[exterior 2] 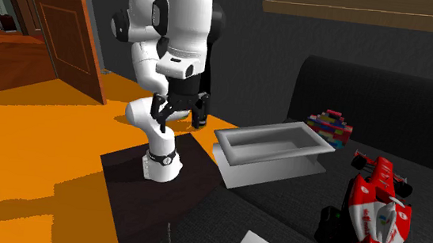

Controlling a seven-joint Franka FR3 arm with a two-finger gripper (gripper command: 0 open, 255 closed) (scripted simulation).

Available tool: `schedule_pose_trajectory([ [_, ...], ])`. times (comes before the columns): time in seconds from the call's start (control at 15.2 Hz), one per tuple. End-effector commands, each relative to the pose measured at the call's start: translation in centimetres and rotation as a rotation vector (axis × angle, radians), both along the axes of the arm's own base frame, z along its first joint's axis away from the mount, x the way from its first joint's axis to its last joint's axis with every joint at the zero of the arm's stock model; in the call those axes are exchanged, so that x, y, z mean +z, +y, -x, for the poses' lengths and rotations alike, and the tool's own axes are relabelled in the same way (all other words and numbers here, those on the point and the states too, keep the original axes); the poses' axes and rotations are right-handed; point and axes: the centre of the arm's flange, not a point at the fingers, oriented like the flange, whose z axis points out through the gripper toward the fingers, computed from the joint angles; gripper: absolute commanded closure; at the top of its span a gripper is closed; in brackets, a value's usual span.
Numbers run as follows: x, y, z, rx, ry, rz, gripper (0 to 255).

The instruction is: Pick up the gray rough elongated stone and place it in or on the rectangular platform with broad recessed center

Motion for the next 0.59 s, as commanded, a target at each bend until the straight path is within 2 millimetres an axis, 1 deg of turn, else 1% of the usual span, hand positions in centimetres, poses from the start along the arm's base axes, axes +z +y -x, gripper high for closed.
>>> schedule_pose_trajectory([
  [0.0, 0.0, 0.0, 0.0, 0.000, 0.000, 0.000, 0],
  [0.53, -5.5, -4.4, -9.0, -0.118, 0.042, -0.037, 0],
])
